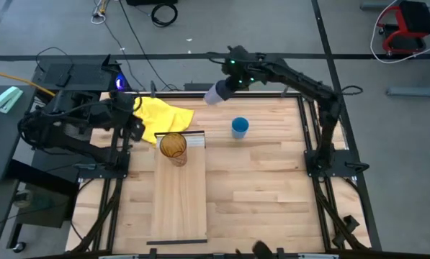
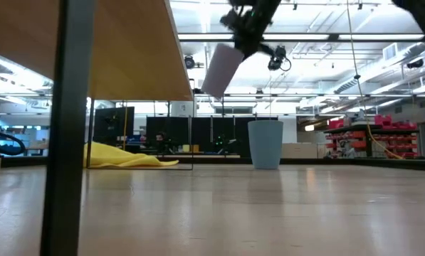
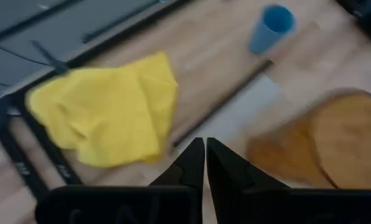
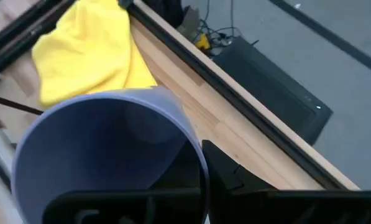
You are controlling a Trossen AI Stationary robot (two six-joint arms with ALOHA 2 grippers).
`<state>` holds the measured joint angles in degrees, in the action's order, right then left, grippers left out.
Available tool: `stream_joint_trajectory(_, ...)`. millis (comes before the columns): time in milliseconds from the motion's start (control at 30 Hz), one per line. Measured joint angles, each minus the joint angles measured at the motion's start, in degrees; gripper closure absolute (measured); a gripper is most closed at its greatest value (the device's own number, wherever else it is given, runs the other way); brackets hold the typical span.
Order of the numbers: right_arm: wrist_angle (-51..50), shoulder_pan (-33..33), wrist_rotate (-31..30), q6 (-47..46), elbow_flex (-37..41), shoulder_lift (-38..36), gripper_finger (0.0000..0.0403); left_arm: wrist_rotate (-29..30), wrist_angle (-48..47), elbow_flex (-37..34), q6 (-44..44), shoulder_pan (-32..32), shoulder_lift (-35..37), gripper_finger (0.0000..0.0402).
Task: Stack small to large cups/mugs on shelf
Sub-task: Put the purple cup on the shelf
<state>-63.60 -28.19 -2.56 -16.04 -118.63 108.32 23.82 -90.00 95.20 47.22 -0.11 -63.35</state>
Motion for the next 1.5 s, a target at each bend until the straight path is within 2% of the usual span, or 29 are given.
stream_joint_trajectory(100, 1.0, -1.6, 2.4, 3.5, 0.0, 4.2, 0.0400, 1.0, 0.5, 0.0, -1.4, 5.3, -0.3, 0.0377)
stream_joint_trajectory(267, 3.3, -1.7, 3.0, 8.7, 0.1, 10.0, 0.0400, 0.7, 3.4, 0.0, -3.8, 12.4, -0.8, 0.0370)
stream_joint_trajectory(567, 6.0, -0.8, 5.1, 14.7, 0.1, 14.9, 0.0400, -5.1, 6.2, 0.0, -8.3, 18.7, -5.7, 0.0372)
stream_joint_trajectory(900, 5.7, 0.4, 7.7, 16.3, 0.1, 16.3, 0.0400, -7.3, 7.8, 0.0, -11.9, 22.0, -10.6, 0.0367)
stream_joint_trajectory(1133, 5.7, 0.7, 8.6, 15.8, 0.1, 18.0, 0.0399, -9.8, 10.8, 0.0, -12.4, 22.2, -10.7, 0.0364)
stream_joint_trajectory(1500, 7.7, 0.8, 8.6, 13.3, 0.1, 18.5, 0.0396, -10.0, 12.1, 0.0, -12.6, 22.2, -10.9, 0.0358)
